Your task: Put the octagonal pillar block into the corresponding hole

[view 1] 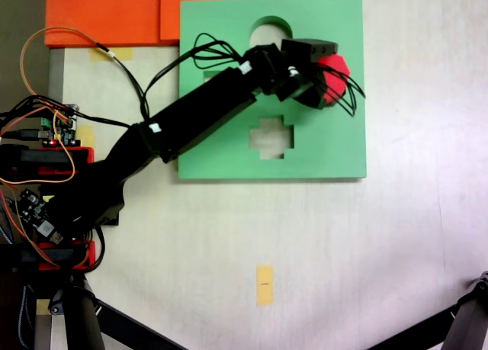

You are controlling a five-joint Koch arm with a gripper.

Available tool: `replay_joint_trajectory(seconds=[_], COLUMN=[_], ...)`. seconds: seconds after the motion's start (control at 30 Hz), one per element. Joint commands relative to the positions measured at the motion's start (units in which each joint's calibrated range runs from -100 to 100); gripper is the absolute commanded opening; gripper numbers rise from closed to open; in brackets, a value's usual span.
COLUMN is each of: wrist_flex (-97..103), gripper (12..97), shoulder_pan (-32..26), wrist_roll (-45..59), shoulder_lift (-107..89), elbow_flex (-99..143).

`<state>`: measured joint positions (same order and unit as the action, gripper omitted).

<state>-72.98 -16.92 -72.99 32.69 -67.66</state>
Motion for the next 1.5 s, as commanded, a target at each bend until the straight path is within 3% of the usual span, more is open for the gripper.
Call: replay_joint_trajectory(seconds=[0.0, 0.4, 0.67, 0.8, 0.93, 1.07, 1.3, 1.47], wrist_flex=[2.9, 2.6, 2.5, 1.2, -2.2, -4.1, -8.0, -19.1], gripper=[34.4, 34.6, 36.2, 53.6, 58.5, 95.9, 95.6, 95.5], shoulder_pan=[0.0, 0.2, 0.1, 0.1, 0.1, 0.1, 0.3, 2.1], wrist_roll=[2.6, 12.3, 13.1, 11.9, 10.2, 10.2, 10.0, 14.7], shoulder_lift=[0.5, 1.1, 3.6, 4.0, 3.8, 1.8, -10.8, -34.4], elbow_flex=[-1.5, -1.7, -1.6, -1.5, -1.5, -1.6, -1.6, -1.6])
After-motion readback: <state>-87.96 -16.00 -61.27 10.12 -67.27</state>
